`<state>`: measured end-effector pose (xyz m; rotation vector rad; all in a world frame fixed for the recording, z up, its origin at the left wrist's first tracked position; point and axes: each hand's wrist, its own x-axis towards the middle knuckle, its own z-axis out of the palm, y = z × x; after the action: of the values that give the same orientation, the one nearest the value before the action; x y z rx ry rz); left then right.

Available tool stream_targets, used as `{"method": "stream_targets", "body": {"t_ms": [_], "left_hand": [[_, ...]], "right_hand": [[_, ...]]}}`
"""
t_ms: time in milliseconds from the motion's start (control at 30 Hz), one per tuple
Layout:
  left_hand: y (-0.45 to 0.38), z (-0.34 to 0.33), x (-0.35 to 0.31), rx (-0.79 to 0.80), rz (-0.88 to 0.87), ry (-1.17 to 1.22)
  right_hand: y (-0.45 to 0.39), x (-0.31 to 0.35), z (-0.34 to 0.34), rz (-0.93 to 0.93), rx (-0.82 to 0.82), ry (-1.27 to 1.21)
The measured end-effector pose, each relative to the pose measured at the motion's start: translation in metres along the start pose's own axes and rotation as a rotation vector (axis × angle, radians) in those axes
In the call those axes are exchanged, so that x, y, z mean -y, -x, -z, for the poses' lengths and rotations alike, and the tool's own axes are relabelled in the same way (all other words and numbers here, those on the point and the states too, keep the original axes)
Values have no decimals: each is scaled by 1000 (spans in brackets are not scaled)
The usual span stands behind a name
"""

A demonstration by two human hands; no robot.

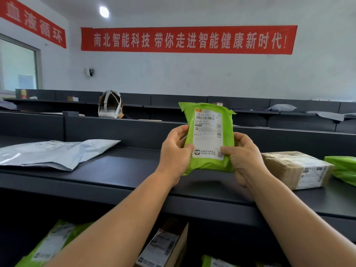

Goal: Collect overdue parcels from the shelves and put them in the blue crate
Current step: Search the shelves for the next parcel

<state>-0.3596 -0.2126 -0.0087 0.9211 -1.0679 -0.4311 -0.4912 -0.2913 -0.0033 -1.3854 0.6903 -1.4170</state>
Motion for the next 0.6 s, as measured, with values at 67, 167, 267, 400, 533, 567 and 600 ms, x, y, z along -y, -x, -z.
{"method": "stream_targets", "body": {"t_ms": [67, 167, 267, 400, 533, 567, 600], "left_hand": [[1, -1, -2, 6, -15, 8], [3, -3, -4, 10, -30, 11], [3, -4, -4, 11, -36, 7], [4, -4, -5, 4, -11, -38], [0, -5, -7, 22, 122, -210], [-1, -6, -8, 49, 174, -267], [-1, -6, -9, 75, 223, -347]], "right_hand": [[1, 1, 0, 14, -4, -7], [1, 2, 2, 35, -11, -7], [3, 3, 4, 49, -10, -4], [5, 3, 6, 37, 0, 18], [6, 5, 9, 2, 14, 180], [7, 5, 8, -25, 28, 209], [9, 6, 7, -63, 44, 232]]}}
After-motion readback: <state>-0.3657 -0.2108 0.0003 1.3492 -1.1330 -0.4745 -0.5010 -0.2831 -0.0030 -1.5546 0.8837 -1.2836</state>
